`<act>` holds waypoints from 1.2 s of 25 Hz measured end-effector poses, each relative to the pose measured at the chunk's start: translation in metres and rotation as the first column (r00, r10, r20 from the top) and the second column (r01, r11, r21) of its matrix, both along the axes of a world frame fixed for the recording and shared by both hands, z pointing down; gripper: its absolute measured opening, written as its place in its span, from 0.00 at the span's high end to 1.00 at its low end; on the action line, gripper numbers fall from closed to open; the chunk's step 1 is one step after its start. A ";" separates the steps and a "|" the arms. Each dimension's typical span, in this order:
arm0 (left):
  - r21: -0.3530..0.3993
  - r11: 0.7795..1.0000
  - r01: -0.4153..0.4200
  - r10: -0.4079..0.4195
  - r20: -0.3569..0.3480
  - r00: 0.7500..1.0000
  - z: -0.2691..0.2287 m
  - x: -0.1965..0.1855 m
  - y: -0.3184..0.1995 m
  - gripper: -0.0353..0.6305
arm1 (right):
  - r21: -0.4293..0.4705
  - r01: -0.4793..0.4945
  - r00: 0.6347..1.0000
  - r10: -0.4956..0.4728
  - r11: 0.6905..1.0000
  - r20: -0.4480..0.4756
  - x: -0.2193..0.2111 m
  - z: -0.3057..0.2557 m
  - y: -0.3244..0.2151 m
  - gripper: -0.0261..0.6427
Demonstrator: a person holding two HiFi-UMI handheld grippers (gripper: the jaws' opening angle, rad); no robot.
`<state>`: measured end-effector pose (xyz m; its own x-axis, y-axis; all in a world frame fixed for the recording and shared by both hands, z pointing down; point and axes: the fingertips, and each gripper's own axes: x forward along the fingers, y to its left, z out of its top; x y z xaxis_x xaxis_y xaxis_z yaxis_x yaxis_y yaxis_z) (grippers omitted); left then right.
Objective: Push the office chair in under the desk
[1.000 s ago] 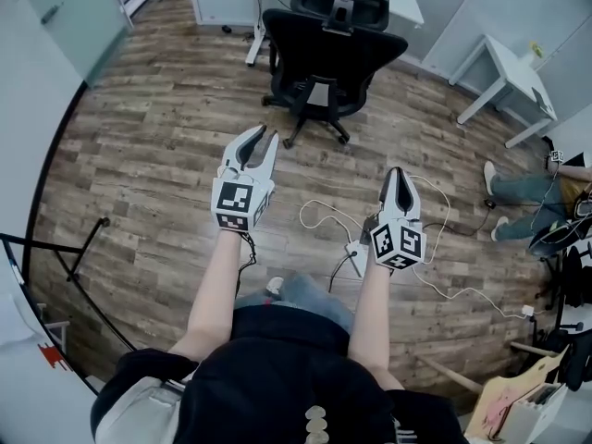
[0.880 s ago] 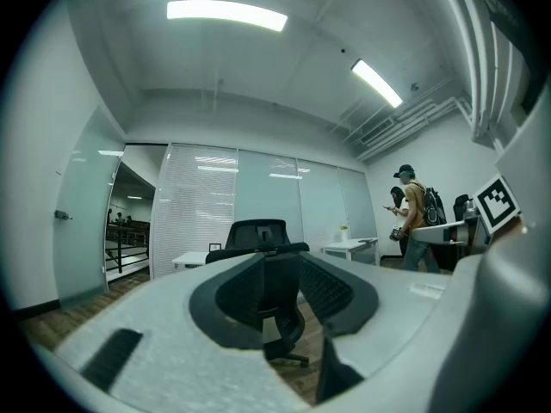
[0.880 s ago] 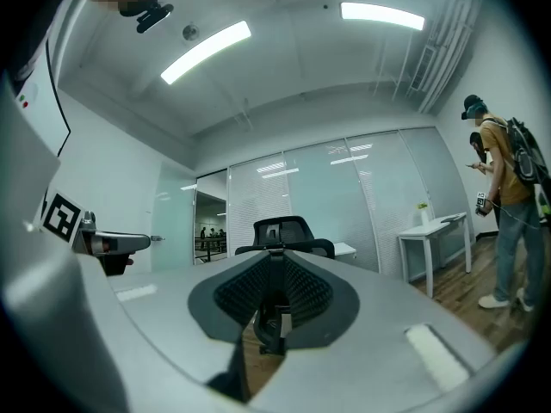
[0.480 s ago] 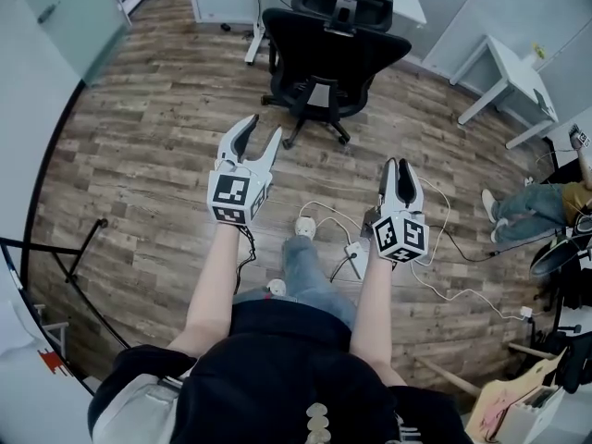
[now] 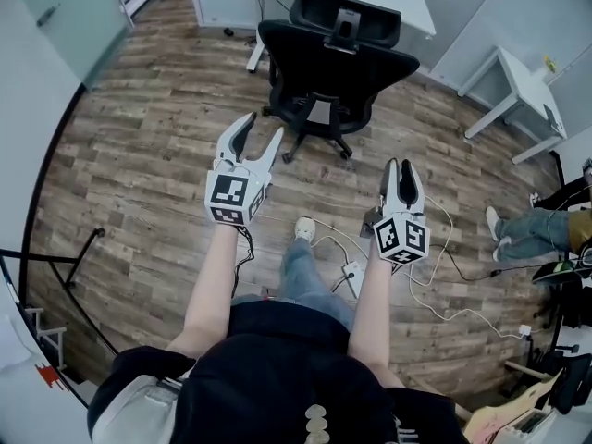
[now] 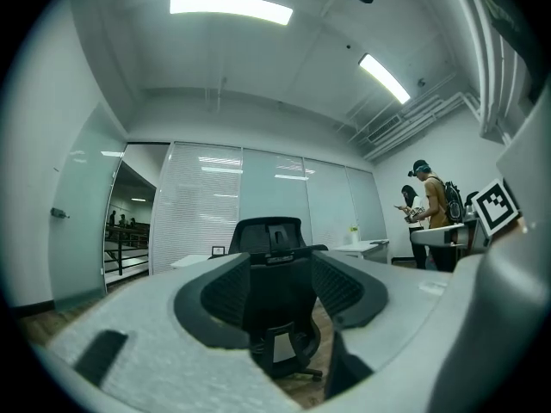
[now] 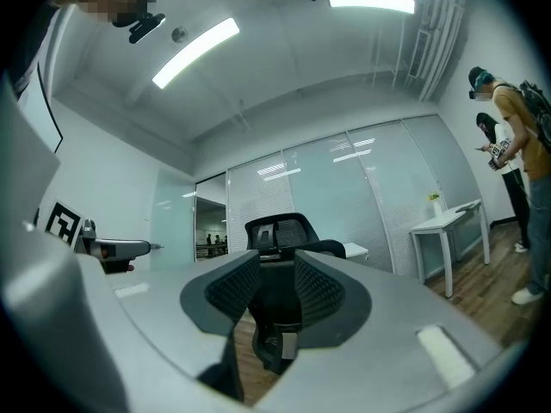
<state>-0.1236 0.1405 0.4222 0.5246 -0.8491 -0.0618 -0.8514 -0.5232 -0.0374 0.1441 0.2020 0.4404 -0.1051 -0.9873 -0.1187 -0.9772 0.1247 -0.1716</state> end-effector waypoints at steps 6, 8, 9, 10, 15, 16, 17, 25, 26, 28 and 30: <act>-0.021 1.000 -0.009 0.009 0.015 1.000 0.015 0.031 -0.076 0.60 | -0.015 0.024 1.000 -0.024 1.000 -0.006 0.028 0.004 -0.084 0.78; -0.025 1.000 0.004 -0.004 0.007 1.000 0.011 0.036 -0.104 0.60 | -0.016 0.033 0.999 -0.033 0.999 0.002 0.037 0.001 -0.115 0.78; -0.025 1.000 0.012 -0.012 0.001 1.000 0.008 0.038 -0.119 0.60 | -0.017 0.040 0.999 -0.040 0.999 0.002 0.040 -0.001 -0.131 0.78; -0.025 1.000 0.019 -0.019 -0.002 1.000 0.004 0.041 -0.134 0.60 | -0.016 0.048 0.999 -0.048 0.999 0.000 0.043 -0.004 -0.147 0.78; -0.019 0.999 0.038 -0.038 0.006 0.999 -0.009 0.059 -0.208 0.60 | 0.007 0.092 0.996 -0.092 0.996 -0.015 0.056 -0.021 -0.228 0.78; -0.015 0.999 0.043 -0.042 0.014 0.999 -0.011 0.063 -0.221 0.60 | 0.014 0.099 0.995 -0.099 0.995 -0.017 0.060 -0.025 -0.243 0.78; -0.011 0.999 0.050 -0.050 0.022 0.999 -0.013 0.066 -0.234 0.60 | 0.018 0.107 0.994 -0.107 0.994 -0.021 0.062 -0.028 -0.257 0.78; 0.001 0.999 0.052 -0.052 0.094 0.994 -0.022 0.074 -0.302 0.60 | 0.053 0.138 0.983 -0.131 0.989 -0.126 0.067 -0.055 -0.325 0.78; 0.001 0.999 0.046 -0.046 0.111 0.993 -0.022 0.074 -0.309 0.60 | 0.056 0.141 0.981 -0.132 0.988 -0.142 0.067 -0.057 -0.331 0.78; -0.003 1.000 0.026 -0.025 0.164 0.986 -0.022 0.074 -0.319 0.60 | 0.054 0.165 0.973 -0.154 0.985 -0.171 0.068 -0.062 -0.341 0.78; -0.015 1.000 -0.013 0.016 0.224 0.975 -0.022 0.076 -0.327 0.60 | 0.032 0.212 0.954 -0.199 0.977 -0.225 0.067 -0.064 -0.350 0.78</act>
<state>-0.0479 -0.1864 0.4005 0.5359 -0.8413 0.0700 -0.8146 -0.5371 -0.2188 0.2107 -0.1485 0.3759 -0.3347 -0.9342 -0.1233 -0.9422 0.3301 0.0570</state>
